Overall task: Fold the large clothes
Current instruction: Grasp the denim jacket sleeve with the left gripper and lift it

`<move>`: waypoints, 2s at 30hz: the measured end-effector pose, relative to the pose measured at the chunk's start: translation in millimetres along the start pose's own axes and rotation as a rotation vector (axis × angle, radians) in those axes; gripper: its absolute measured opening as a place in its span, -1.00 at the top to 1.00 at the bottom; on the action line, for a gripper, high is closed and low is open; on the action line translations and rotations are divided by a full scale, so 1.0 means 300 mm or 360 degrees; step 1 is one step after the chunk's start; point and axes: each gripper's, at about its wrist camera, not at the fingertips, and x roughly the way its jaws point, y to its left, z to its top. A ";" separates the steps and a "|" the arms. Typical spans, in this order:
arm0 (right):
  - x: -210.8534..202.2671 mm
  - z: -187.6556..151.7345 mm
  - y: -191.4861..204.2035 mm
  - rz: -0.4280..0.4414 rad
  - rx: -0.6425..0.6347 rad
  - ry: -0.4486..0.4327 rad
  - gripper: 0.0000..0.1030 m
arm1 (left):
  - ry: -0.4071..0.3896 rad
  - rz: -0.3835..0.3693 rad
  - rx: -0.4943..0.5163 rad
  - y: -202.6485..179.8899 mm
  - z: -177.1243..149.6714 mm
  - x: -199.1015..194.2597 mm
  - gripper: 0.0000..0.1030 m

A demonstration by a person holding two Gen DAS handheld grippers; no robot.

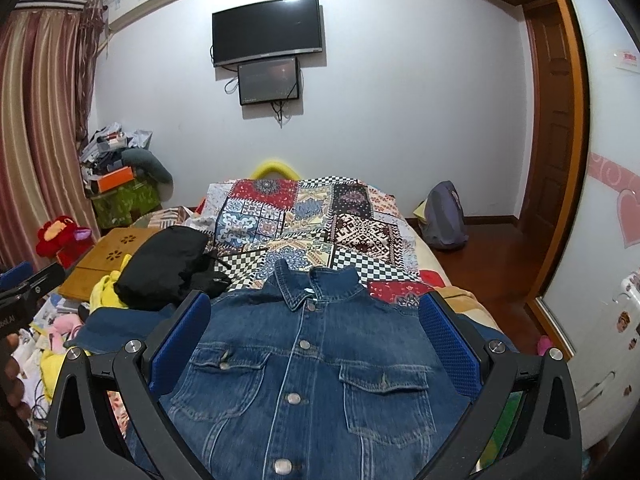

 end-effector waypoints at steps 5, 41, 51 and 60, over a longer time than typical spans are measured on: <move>0.110 -0.004 0.005 -0.0023 -0.0034 0.0087 -1.00 | 0.0162 0.0092 -0.0173 0.201 -0.008 0.154 -0.99; 0.541 -0.129 -0.038 -0.0078 0.0049 0.0744 -1.00 | 0.0797 0.0239 -0.1279 1.187 -0.522 0.726 0.01; 0.498 -0.100 -0.042 -0.0063 0.0041 0.0685 -1.00 | 0.0751 0.0546 -0.0861 1.073 -0.339 0.678 0.87; 0.443 -0.061 -0.074 -0.0031 0.0018 0.0595 -1.00 | 0.0373 0.0336 -0.0609 0.816 0.019 0.532 0.91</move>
